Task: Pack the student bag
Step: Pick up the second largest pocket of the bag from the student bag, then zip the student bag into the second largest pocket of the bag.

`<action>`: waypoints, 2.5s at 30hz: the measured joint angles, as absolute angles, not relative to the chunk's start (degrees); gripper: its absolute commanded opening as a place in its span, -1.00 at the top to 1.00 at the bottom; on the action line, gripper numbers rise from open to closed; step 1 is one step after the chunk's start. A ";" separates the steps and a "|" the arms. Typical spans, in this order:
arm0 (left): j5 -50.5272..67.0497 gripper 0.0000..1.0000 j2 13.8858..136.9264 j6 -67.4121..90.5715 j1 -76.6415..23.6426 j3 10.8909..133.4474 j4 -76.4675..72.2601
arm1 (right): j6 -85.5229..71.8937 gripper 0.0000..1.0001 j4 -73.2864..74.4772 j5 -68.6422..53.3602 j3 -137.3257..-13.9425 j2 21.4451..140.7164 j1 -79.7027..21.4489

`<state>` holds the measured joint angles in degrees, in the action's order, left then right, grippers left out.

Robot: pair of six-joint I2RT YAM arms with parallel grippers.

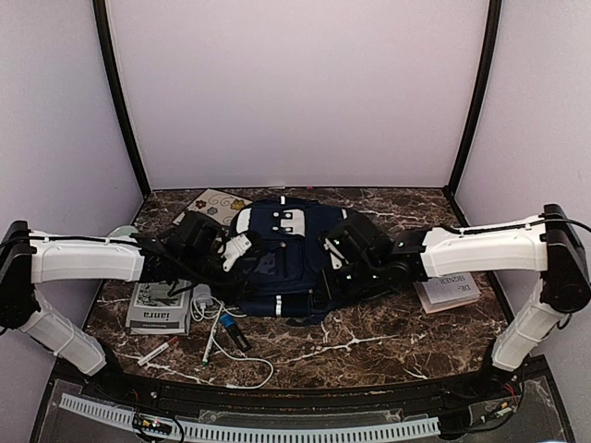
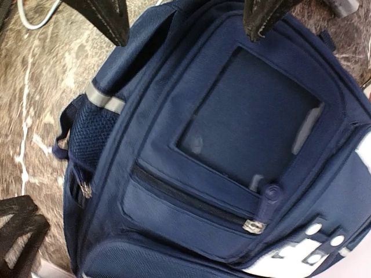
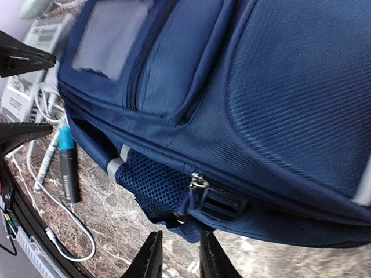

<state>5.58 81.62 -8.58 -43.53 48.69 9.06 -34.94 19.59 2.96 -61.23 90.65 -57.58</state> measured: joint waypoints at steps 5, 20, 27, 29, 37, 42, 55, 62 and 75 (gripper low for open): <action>6.33 -0.57 80.27 -14.63 -44.25 38.09 -2.79 | -36.64 0.57 19.59 2.79 -64.71 99.70 -60.10; -8.91 -0.68 88.31 -31.33 -47.42 34.79 -20.95 | -38.37 0.58 28.05 11.75 -75.24 107.81 -60.88; -12.82 0.69 91.70 -35.55 -48.21 35.09 -25.06 | -38.37 0.58 30.83 12.78 -76.03 108.44 -61.19; -12.80 1.00 91.83 -35.90 -48.56 35.16 -25.34 | -38.39 0.57 30.06 11.73 -75.02 107.42 -61.19; -11.33 1.00 89.71 -35.09 -49.21 35.20 -24.64 | -38.74 0.51 26.28 8.32 -69.67 100.79 -59.92; -9.82 1.00 87.07 -33.21 -49.36 35.20 -22.39 | -38.48 0.51 23.92 6.35 -69.52 101.21 -59.24; -8.75 1.00 85.41 -30.52 -50.15 37.36 -16.58 | -39.16 1.00 23.57 8.91 -71.24 104.49 -59.16; -9.10 1.00 83.94 -30.63 -50.72 37.36 -16.29 | -39.64 1.00 23.38 10.00 -68.62 100.73 -58.67; -10.02 1.00 83.50 -31.53 -51.77 37.36 -16.58 | -38.33 1.00 28.16 9.19 -52.88 82.96 -48.38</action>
<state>-10.02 83.50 -31.53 -51.77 37.36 -16.58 -38.33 28.16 9.19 -52.88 82.96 -48.38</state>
